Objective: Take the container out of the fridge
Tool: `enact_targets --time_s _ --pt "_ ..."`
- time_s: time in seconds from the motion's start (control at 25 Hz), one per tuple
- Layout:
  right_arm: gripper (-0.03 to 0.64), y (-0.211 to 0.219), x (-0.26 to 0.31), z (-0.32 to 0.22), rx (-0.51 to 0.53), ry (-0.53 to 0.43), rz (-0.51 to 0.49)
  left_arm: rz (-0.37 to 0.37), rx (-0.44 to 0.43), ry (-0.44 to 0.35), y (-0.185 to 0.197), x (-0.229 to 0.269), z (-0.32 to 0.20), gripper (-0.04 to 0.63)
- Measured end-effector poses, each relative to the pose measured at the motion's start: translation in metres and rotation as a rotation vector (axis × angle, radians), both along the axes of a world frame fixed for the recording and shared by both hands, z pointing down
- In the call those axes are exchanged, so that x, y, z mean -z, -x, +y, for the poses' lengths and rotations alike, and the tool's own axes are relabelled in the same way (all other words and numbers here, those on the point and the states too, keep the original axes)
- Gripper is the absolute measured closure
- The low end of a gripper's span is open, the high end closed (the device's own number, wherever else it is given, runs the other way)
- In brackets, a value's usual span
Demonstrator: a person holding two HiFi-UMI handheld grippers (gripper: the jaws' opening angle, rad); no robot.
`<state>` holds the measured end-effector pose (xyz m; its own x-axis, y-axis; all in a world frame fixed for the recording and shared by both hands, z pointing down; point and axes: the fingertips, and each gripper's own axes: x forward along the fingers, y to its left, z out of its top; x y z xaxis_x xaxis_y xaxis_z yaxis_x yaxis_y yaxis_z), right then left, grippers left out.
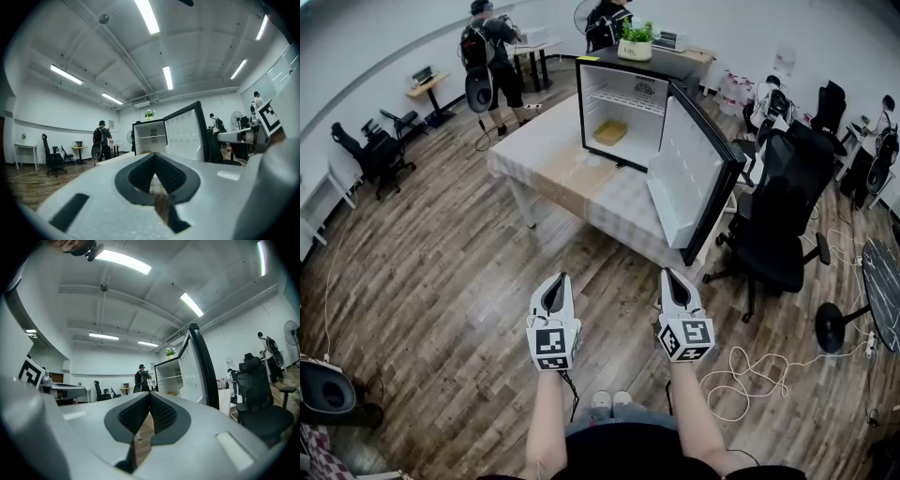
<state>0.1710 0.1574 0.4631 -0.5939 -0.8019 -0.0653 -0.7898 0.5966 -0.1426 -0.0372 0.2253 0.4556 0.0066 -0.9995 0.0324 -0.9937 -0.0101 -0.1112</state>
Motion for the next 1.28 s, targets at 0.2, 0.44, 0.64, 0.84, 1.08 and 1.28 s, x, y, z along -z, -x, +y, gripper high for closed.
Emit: enact_targets --time_s 0.2,0.44,0.64,0.84,1.08,1.28 --pt "0.617 0.002 -0.002 -0.001 0.015 -0.008 -0.002 0.01 0.008 -0.001 0.001 -0.002 -0.002 0.589" --pt "0.617 0.004 -0.006 -0.006 0.033 -0.01 -0.001 0.035 0.014 -0.013 0.004 -0.006 -0.004 0.574" --pt "0.617 0.008 -0.007 -0.015 0.061 -0.011 0.003 0.032 0.014 -0.008 0.001 -0.005 -0.012 0.502" --pt "0.617 0.009 -0.01 -0.026 0.087 -0.023 0.004 0.035 0.04 -0.015 0.001 -0.011 -0.02 0.397" --pt "0.618 0.014 -0.017 -0.049 0.109 -0.018 0.012 0.044 0.072 -0.015 0.009 -0.015 -0.038 0.377" --pt "0.617 0.036 -0.022 -0.076 0.134 -0.02 0.017 0.052 0.082 -0.017 0.025 -0.02 -0.067 0.377"
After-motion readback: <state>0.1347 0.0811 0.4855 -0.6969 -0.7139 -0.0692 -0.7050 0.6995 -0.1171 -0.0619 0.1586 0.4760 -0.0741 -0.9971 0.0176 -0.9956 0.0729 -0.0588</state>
